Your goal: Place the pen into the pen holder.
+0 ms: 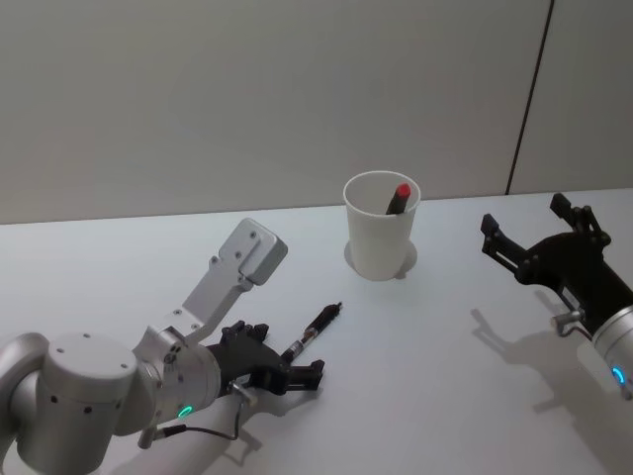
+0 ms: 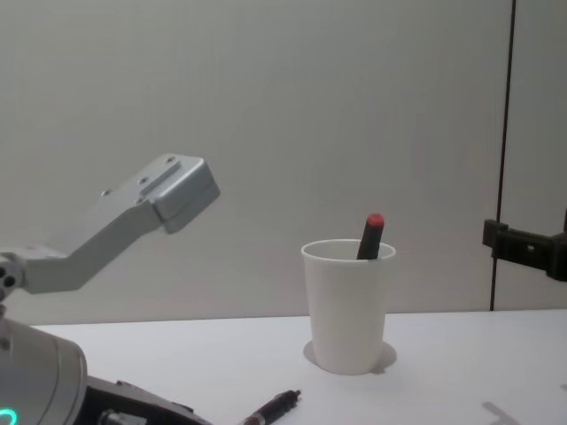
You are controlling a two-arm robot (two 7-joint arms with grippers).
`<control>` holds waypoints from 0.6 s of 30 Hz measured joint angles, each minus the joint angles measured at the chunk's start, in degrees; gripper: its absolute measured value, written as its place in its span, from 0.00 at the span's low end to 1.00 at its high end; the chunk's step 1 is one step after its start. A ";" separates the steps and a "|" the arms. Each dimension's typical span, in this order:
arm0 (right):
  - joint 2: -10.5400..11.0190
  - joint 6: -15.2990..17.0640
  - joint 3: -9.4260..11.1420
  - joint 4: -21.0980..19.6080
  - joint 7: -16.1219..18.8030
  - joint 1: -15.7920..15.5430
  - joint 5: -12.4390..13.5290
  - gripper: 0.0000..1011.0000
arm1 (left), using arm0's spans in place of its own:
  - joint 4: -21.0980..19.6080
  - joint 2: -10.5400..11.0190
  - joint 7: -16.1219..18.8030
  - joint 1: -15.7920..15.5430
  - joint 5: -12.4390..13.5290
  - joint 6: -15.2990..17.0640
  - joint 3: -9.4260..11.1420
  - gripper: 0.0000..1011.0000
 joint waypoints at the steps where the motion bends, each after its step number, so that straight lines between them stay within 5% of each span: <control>1: 0.00 0.00 0.00 0.00 0.00 0.00 0.00 0.99 | 0.00 0.00 0.00 0.00 0.00 0.00 0.00 0.99; 12: 0.00 0.00 0.00 0.00 0.00 0.00 0.00 0.99 | 0.34 -0.34 -0.50 -0.29 0.36 0.50 -0.01 0.99; 18: 0.00 0.00 0.00 0.00 0.00 0.00 0.00 0.99 | 0.39 -0.42 -0.68 -0.34 0.40 0.59 0.03 0.88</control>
